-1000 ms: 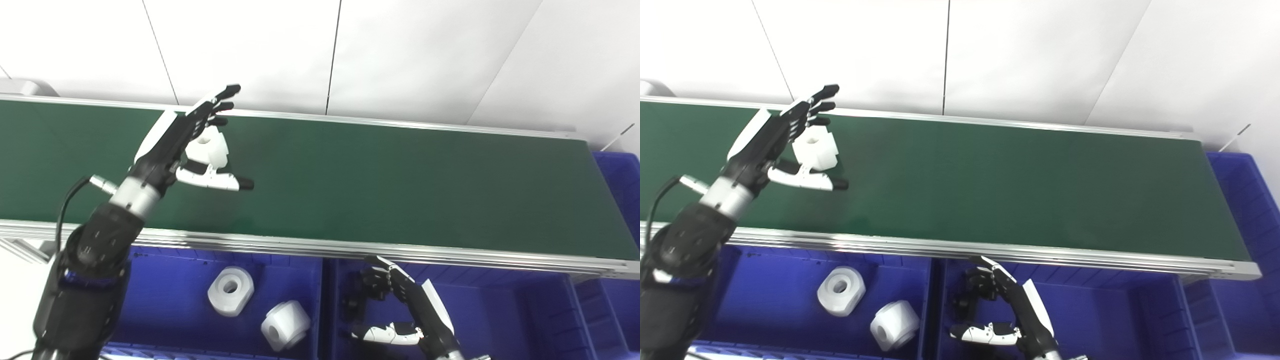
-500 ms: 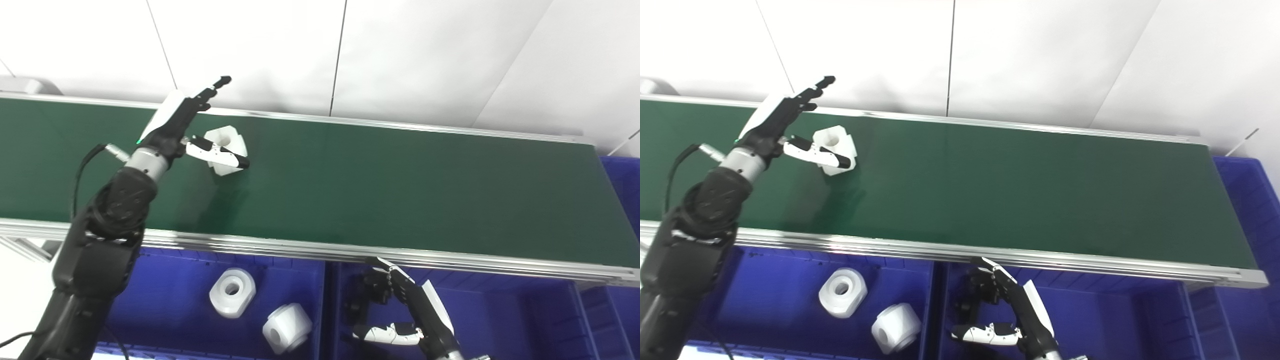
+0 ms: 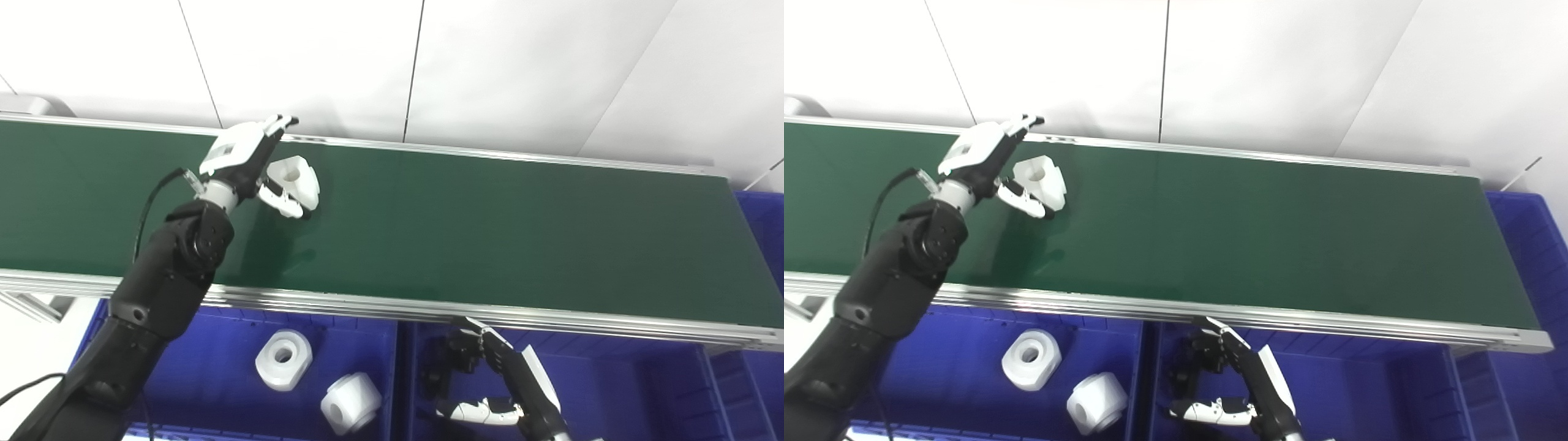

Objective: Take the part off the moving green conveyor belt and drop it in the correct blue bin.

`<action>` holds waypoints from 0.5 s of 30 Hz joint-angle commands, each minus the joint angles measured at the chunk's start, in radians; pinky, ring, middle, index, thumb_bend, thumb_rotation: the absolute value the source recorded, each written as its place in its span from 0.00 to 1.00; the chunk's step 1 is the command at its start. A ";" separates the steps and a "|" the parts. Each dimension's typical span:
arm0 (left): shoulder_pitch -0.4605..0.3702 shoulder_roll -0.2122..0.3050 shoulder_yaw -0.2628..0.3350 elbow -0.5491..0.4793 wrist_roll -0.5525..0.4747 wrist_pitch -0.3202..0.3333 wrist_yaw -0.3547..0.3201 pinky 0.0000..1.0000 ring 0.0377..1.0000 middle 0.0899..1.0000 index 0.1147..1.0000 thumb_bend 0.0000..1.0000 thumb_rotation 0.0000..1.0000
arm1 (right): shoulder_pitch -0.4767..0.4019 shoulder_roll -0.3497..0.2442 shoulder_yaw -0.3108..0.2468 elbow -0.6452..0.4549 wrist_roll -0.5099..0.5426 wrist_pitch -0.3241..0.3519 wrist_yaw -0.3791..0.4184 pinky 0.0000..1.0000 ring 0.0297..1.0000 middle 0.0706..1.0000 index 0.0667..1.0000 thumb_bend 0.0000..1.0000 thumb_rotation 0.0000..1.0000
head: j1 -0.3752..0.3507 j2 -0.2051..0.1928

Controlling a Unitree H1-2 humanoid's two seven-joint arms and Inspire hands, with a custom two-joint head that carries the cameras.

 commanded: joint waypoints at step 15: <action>-0.085 -0.061 -0.007 0.132 -0.022 -0.101 0.138 0.45 0.54 0.67 0.65 0.68 0.00 | 0.011 0.012 -0.002 -0.025 0.012 -0.069 -0.011 0.77 0.75 0.73 0.82 0.88 0.24 | -0.010 0.008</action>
